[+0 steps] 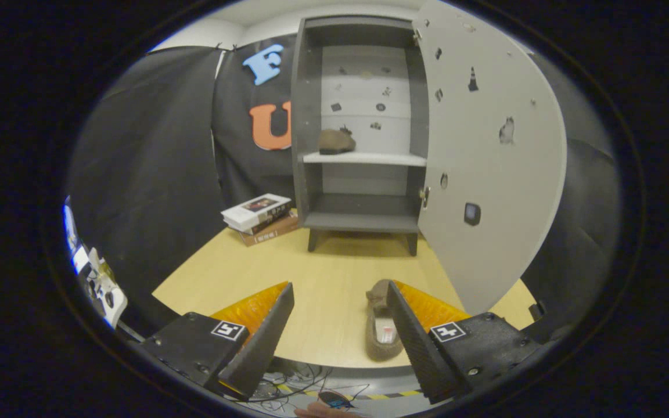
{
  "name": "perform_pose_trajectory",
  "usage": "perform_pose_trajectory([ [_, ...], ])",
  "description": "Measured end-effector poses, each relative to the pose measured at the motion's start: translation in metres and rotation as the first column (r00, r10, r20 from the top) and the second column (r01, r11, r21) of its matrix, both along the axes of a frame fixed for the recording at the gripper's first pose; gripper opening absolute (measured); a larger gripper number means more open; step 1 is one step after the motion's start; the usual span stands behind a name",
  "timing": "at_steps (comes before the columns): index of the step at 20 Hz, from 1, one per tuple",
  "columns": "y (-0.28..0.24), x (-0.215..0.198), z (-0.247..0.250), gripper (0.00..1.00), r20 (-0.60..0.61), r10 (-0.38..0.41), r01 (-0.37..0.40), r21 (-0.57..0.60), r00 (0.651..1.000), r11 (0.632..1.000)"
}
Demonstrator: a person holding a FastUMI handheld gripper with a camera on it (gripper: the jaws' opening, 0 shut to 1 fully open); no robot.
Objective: Open the shoe cabinet door, grab the shoes and put them into the shoe cabinet, then close the shoe cabinet door.
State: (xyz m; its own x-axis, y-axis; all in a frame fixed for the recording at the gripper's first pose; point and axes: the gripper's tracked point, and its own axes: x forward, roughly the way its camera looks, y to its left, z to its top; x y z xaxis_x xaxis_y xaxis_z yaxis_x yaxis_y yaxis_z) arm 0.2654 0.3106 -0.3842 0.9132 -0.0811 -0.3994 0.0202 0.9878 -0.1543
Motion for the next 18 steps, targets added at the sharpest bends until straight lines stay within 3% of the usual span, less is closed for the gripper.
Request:
perform_pose_trajectory([
  [5, -0.039, 0.033, -0.083, 0.96, -0.172, -0.120, 0.123, 0.008, 0.978, 0.992],
  [9, -0.059, 0.058, -0.110, 0.88, -0.217, -0.159, 0.166, 0.014, 0.963, 0.986],
  [13, -0.072, 0.081, -0.130, 0.69, -0.213, -0.185, 0.187, -0.011, 0.959, 0.982],
  [14, -0.077, 0.087, -0.136, 0.56, -0.197, -0.197, 0.196, -0.026, 0.960, 0.980],
  [15, -0.080, 0.092, -0.140, 0.52, -0.184, -0.206, 0.203, -0.031, 0.961, 0.979],
  [16, -0.083, 0.095, -0.146, 0.40, -0.177, -0.208, 0.206, -0.028, 0.962, 0.978],
  [18, -0.087, 0.104, -0.154, 0.35, -0.156, -0.208, 0.207, -0.020, 0.966, 0.978],
])
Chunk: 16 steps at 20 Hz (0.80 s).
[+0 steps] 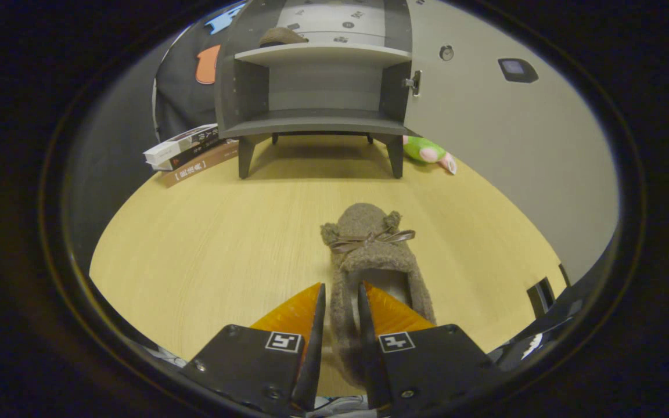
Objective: Open the shoe cabinet door, grab the shoes and put them into the shoe cabinet, then close the shoe cabinet door.
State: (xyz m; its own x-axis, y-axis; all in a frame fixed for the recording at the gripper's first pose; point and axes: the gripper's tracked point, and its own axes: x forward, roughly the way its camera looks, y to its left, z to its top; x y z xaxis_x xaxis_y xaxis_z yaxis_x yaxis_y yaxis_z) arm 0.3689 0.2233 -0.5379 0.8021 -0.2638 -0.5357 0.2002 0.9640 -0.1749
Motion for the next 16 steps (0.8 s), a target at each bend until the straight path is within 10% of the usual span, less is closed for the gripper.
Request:
perform_pose_trajectory([
  [8, -0.004, 0.021, -0.010, 0.10, 0.049, 0.073, -0.073, -0.016, 0.996, 0.997],
  [16, -0.001, 0.003, 0.039, 0.09, 0.080, 0.142, -0.144, 0.020, 0.987, 0.989],
])
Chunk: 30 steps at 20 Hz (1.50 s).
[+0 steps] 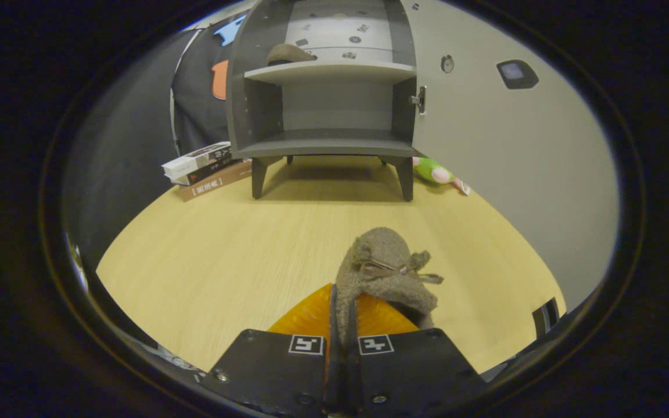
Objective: Open the shoe cabinet door, grab the shoes and put them into the shoe cabinet, then close the shoe cabinet door.
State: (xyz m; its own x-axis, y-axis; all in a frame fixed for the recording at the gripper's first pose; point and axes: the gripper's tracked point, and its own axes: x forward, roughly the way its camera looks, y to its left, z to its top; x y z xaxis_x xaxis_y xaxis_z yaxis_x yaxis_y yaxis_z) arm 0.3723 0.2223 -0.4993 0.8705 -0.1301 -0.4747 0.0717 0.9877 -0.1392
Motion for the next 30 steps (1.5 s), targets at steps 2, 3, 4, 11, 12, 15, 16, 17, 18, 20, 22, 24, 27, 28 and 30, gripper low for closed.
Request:
perform_pose_trajectory([
  [2, 0.014, -0.006, 0.019, 0.08, -0.004, 0.031, -0.031, 0.040, 1.000, 0.999],
  [3, 0.021, -0.009, 0.033, 0.08, 0.002, 0.049, -0.049, 0.045, 0.999, 0.998],
  [4, 0.028, -0.012, 0.049, 0.09, 0.014, 0.063, -0.063, 0.050, 0.998, 0.997],
  [11, 0.069, 0.001, 0.200, 0.09, 0.131, 0.154, -0.159, 0.026, 0.979, 0.987],
  [12, 0.074, 0.005, 0.221, 0.08, 0.160, 0.166, -0.169, 0.007, 0.973, 0.986],
  [15, 0.094, 0.017, 0.277, 0.09, 0.233, 0.219, -0.209, -0.066, 0.947, 0.976],
  [16, 0.101, 0.021, 0.292, 0.09, 0.255, 0.238, -0.225, -0.080, 0.937, 0.971],
  [17, 0.108, 0.024, 0.307, 0.09, 0.272, 0.255, -0.238, -0.092, 0.928, 0.967],
  [18, 0.114, 0.028, 0.321, 0.08, 0.287, 0.266, -0.248, -0.100, 0.920, 0.964],
  [20, 0.127, 0.040, 0.345, 0.09, 0.305, 0.288, -0.272, -0.094, 0.908, 0.958],
  [22, 0.136, 0.054, 0.370, 0.08, 0.327, 0.296, -0.287, -0.076, 0.898, 0.955],
  [24, 0.141, 0.076, 0.396, 0.09, 0.356, 0.301, -0.293, -0.078, 0.884, 0.953],
  [27, 0.141, 0.117, 0.431, 0.09, 0.396, 0.273, -0.261, -0.085, 0.877, 0.962],
  [28, 0.136, 0.134, 0.440, 0.09, 0.407, 0.247, -0.231, -0.087, 0.880, 0.969],
  [30, 0.124, 0.170, 0.452, 0.08, 0.414, 0.202, -0.176, -0.102, 0.887, 0.979],
])
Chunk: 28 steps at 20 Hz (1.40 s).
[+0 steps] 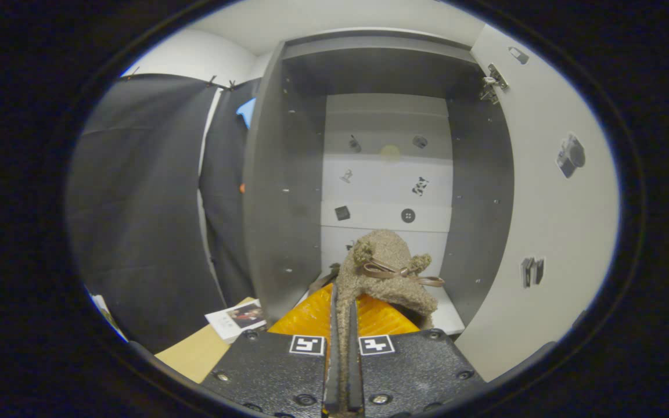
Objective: Open the shoe cabinet door, grab the shoes and put them into the shoe cabinet, then close the shoe cabinet door.
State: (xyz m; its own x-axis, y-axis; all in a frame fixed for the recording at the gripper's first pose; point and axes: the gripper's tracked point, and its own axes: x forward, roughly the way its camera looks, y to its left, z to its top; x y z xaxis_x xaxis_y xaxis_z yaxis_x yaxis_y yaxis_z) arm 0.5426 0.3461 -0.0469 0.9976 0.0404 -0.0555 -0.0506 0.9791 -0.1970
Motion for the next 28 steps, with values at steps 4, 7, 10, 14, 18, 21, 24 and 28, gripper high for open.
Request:
perform_pose_trajectory([
  [4, -0.022, 0.070, 0.013, 0.09, -0.006, -0.045, 0.045, 0.003, 0.999, 0.999],
  [7, -0.041, 0.111, 0.008, 0.09, -0.015, -0.067, 0.067, -0.045, 0.998, 0.997],
  [10, -0.060, 0.142, -0.009, 0.09, -0.040, -0.090, 0.087, -0.070, 0.995, 0.994],
  [14, -0.091, 0.178, -0.035, 0.09, -0.081, -0.145, 0.138, -0.091, 0.986, 0.986],
  [18, -0.103, 0.194, -0.070, 0.09, -0.156, -0.162, 0.155, -0.056, 0.974, 0.986],
  [21, -0.090, 0.199, -0.078, 0.09, -0.172, -0.120, 0.117, -0.029, 0.978, 0.993],
  [24, -0.082, 0.198, -0.082, 0.12, -0.204, -0.092, 0.092, -0.007, 0.975, 0.996],
  [28, -0.076, 0.190, -0.079, 0.32, -0.220, -0.094, 0.096, -0.002, 0.971, 0.995],
])
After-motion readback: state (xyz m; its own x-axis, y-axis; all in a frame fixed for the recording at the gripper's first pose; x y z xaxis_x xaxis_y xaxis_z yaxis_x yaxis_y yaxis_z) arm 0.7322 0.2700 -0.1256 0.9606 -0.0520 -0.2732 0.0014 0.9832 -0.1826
